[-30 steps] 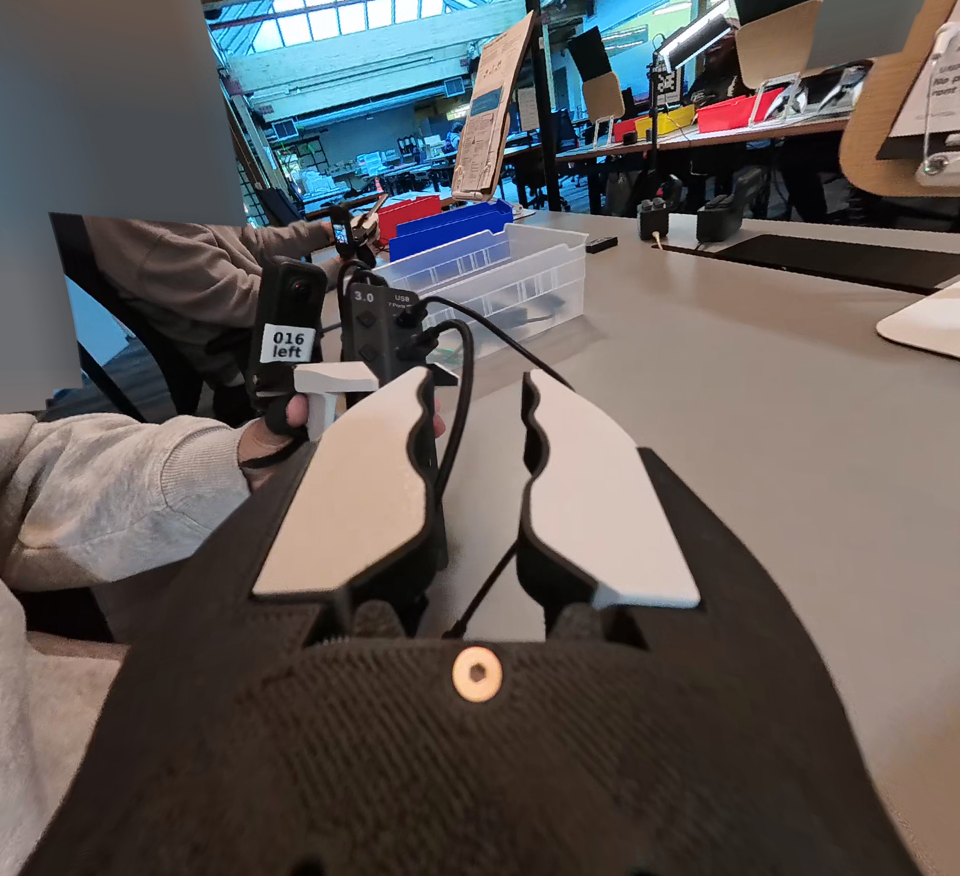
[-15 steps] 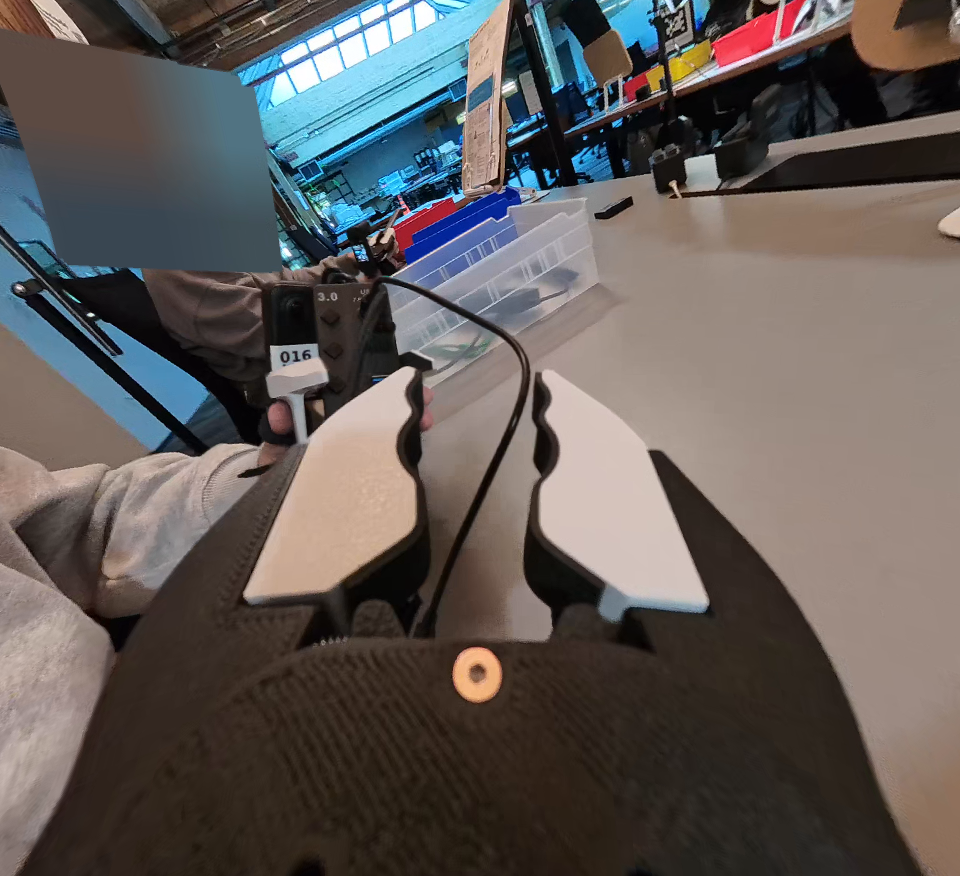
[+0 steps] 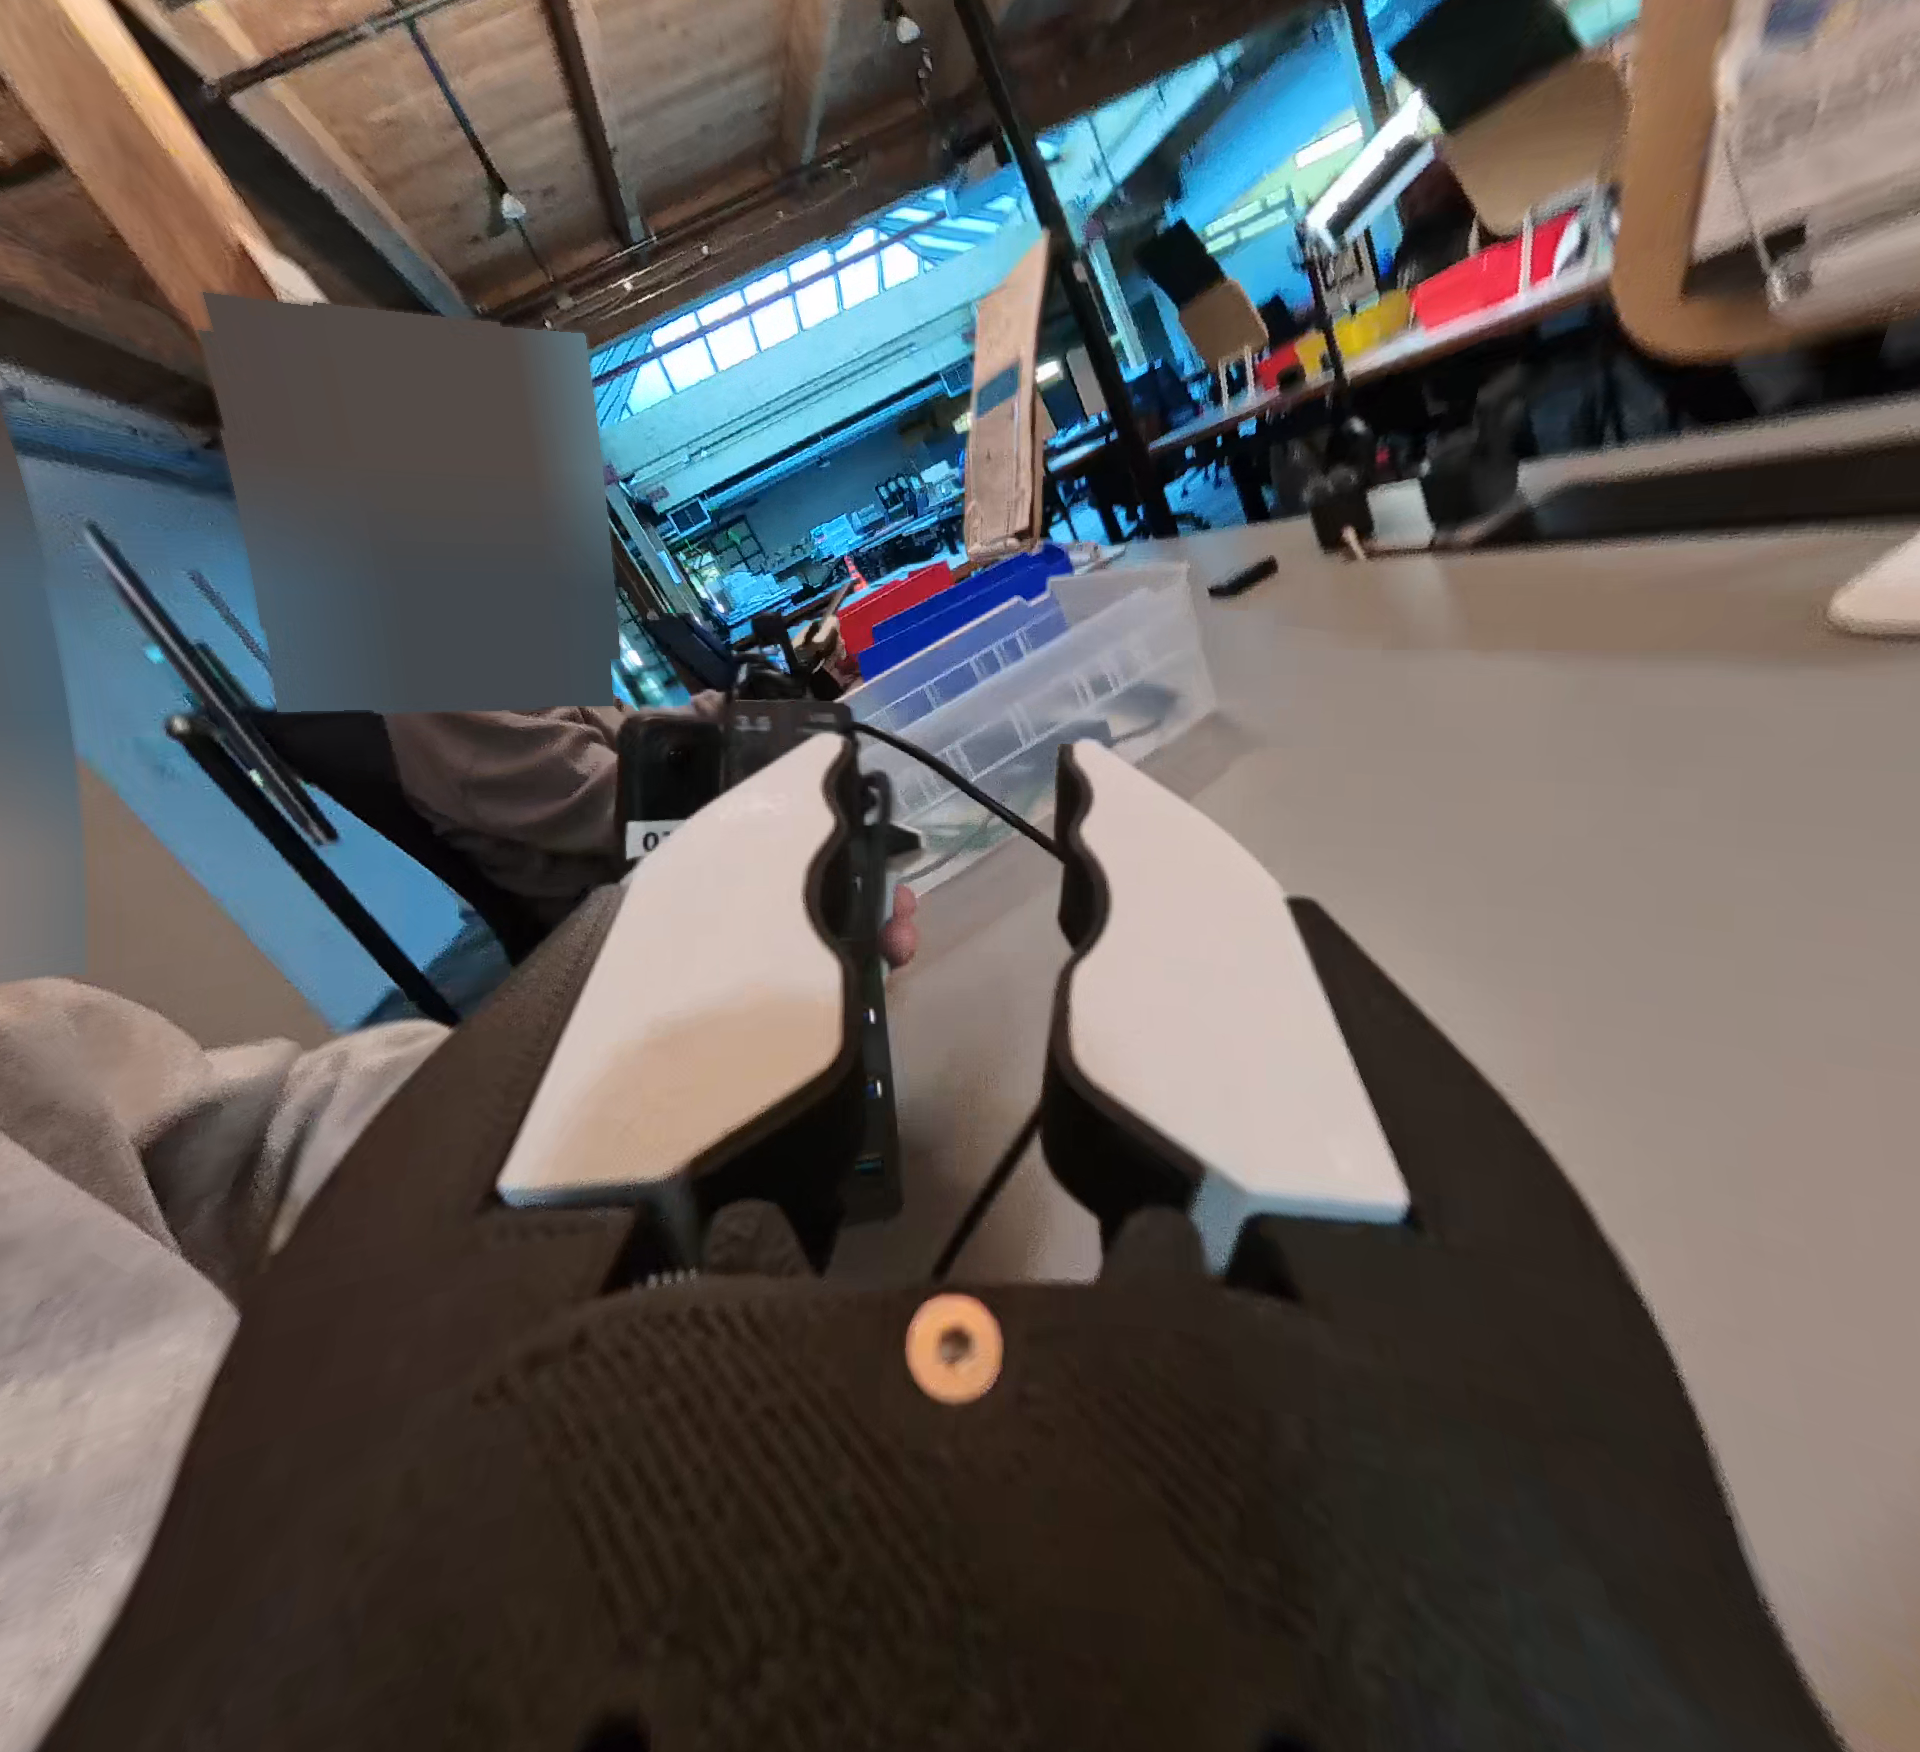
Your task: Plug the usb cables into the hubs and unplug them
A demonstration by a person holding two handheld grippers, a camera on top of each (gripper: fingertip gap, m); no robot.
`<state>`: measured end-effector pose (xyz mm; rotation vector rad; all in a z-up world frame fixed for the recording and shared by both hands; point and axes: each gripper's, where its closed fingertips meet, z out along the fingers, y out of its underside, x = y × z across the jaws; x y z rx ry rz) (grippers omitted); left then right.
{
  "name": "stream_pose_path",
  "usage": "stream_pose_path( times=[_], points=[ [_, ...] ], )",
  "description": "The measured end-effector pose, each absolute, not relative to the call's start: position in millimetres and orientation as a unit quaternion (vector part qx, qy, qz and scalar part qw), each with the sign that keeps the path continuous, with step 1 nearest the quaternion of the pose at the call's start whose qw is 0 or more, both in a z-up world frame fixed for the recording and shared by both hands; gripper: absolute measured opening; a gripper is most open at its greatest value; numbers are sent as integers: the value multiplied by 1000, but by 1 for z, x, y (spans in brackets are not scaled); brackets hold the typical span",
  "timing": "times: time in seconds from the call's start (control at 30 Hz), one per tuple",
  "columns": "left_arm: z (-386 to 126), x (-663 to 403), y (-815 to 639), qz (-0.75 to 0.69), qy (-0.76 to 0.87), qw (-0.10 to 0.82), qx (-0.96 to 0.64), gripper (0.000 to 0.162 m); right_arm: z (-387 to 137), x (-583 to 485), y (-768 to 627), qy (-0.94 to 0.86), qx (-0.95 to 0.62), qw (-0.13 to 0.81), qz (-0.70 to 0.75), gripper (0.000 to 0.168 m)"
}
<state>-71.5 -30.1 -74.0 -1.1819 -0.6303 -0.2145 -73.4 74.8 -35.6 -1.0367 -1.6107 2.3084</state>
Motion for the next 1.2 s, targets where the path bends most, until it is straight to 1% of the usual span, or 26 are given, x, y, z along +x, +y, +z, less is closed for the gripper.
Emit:
stream_pose_path(
  times=[0.07, 0.1, 0.17, 0.23, 0.37, 0.47, 0.53, 0.63, 0.73, 0.83, 0.93, 1.03, 1.2],
  points=[
    [-75, -76, -33, -96, -302, 779, -541, 61, -23, -61, 66, -557, -300, 107, 767, 34],
    [-75, -77, -34, -95, -306, 780, -537, 58, -19, -54, 58, -571, -278, 116, 764, 34],
    [-75, -79, -36, -103, -312, 784, -527, 57, -21, -40, 37, -603, -244, 114, 751, 34],
    [-74, -79, -37, -118, -315, 787, -518, 60, -36, -32, 14, -639, -236, 88, 727, 36],
    [-73, -78, -37, -122, -315, 791, -510, 59, -78, -23, -18, -684, -271, -10, 677, 42],
    [-72, -74, -34, -115, -304, 794, -514, 58, -97, -21, -27, -701, -285, -36, 653, 45],
    [-71, -72, -32, -110, -296, 796, -517, 58, -103, -21, -29, -716, -282, -26, 638, 44],
    [-67, -72, -34, -105, -294, 803, -508, 59, -107, -22, -28, -737, -270, 18, 619, 45],
    [-55, -77, -48, -98, -303, 826, -465, 59, -111, -22, -29, -750, -257, 48, 607, 48],
    [-46, -83, -62, -99, -313, 844, -424, 59, -106, -25, -28, -730, -263, 49, 629, 54],
    [-37, -86, -71, -97, -325, 855, -391, 59, -105, -25, -30, -710, -277, 14, 647, 62],
    [-31, -81, -70, -85, -320, 859, -390, 59, -104, -17, -43, -690, -279, -30, 668, 71],
    [-26, -67, -60, -113, -304, 862, -389, 59, -112, -8, -60, -694, -272, -60, 664, 73]
  ],
)
